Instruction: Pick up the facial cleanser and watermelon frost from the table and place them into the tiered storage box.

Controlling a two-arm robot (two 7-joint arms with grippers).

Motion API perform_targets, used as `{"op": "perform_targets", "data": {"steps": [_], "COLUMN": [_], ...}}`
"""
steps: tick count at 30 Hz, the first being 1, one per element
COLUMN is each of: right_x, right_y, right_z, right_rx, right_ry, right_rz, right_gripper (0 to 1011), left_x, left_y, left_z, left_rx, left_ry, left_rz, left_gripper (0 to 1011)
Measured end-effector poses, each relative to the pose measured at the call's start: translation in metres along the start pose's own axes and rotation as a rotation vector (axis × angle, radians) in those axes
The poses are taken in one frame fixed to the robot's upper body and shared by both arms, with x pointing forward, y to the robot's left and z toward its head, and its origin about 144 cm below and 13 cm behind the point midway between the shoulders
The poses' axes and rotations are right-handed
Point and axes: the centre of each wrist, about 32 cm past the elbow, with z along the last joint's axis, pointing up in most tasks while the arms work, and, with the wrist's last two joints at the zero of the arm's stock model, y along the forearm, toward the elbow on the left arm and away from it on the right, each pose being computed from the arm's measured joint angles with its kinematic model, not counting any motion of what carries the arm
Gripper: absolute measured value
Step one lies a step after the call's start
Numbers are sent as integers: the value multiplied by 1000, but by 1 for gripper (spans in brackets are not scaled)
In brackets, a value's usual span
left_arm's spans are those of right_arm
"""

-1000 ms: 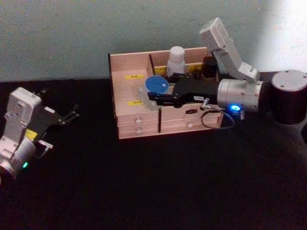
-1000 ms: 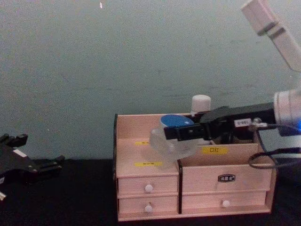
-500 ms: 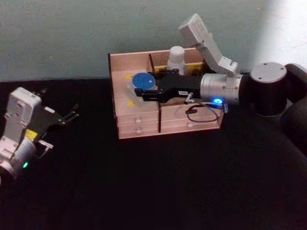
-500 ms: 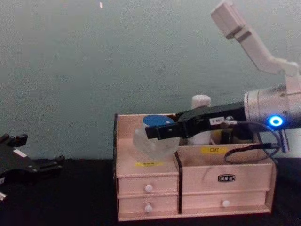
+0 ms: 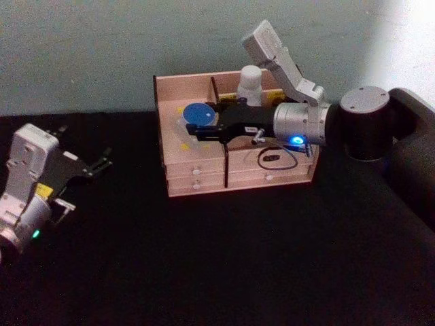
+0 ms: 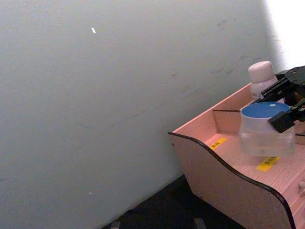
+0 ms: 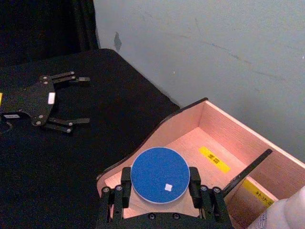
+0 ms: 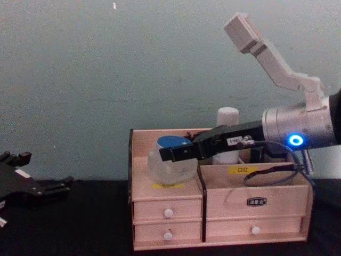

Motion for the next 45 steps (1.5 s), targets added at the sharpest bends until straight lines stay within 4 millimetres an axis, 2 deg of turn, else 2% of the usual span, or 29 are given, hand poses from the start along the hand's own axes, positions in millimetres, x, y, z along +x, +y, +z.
{"op": "perform_targets", "data": {"steps": [16,45], "right_x": [5,6], "right_y": [14,19], "right_z": [0,-1], "right_rx": [-20,-38], "right_ry": [21,35], "right_rz": [0,3], "right_gripper": [715,715], "left_x": [0,0], "left_y": [0,0], "left_z": [0,0], "left_rx": [0,0], "left_ry": [0,0], "left_rz": [0,0], "left_gripper": [1001,1001]}}
